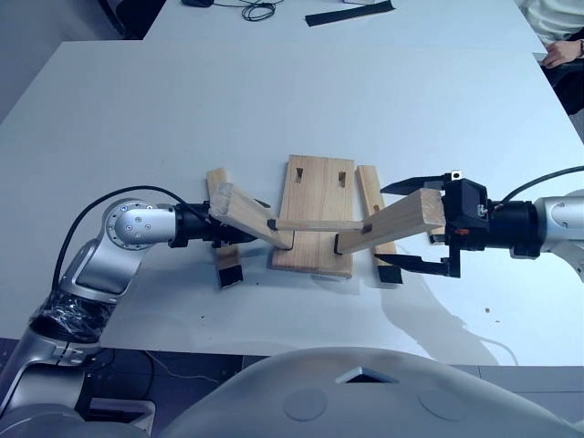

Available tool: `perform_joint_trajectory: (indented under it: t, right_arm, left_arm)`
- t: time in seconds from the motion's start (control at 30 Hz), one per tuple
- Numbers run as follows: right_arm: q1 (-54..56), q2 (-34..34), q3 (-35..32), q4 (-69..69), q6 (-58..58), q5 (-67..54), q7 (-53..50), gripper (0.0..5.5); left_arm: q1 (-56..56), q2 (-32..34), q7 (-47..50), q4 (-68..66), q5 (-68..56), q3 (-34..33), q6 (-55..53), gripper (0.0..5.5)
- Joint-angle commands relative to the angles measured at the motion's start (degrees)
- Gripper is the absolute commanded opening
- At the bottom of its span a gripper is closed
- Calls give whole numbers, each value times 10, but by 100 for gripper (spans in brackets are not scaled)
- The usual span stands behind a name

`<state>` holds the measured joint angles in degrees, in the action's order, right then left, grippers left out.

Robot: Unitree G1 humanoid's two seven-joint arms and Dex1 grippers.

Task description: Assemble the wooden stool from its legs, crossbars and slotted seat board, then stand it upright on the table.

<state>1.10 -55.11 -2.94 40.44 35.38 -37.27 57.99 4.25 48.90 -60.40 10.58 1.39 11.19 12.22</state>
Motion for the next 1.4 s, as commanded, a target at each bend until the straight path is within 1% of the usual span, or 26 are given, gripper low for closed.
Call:
perform_joint_trajectory:
  t: [0.03, 0.43, 0.53, 0.7, 0.87, 0.97, 1.13, 1.23, 1.3, 1.4]
  right_arm:
    - [-2, -7, -2, 8, 5, -3, 1, 435]
    - [17, -9, 3, 5, 8, -13, 7, 242]
    - [24, -5, 11, 5, 10, -11, 5, 204]
    - [38, 5, 33, 0, 8, -1, 1, 204]
    - [37, 6, 41, -10, 2, 9, 5, 204]
    - [40, 7, 46, -15, 0, 14, 6, 204]
    - [48, 9, 52, -19, -4, 17, 10, 204]
    - [50, 7, 55, -18, -6, 16, 12, 204]
    - [52, 5, 57, -19, -6, 15, 15, 204]
    - [59, 6, 64, -23, -7, 17, 19, 204]
  left_arm:
    - [21, -2, -1, -17, 6, 5, 13, 246]
    - [28, -11, 6, 3, 2, 8, 2, 246]
    - [37, -17, 7, 18, -4, 8, -6, 246]
    - [51, -26, 8, 31, -7, 9, -10, 246]
    - [82, -27, 5, -19, -6, 1, -4, 246]
    - [110, -20, -9, -90, -7, -6, 4, 246]
    - [205, -16, -9, -277, 22, -5, 44, 246]
    - [279, -42, 3, -354, 28, -5, 37, 246]
    - [326, -80, 0, -361, 5, -6, -8, 246]
    - [372, -139, -35, -317, -54, 1, -112, 246]
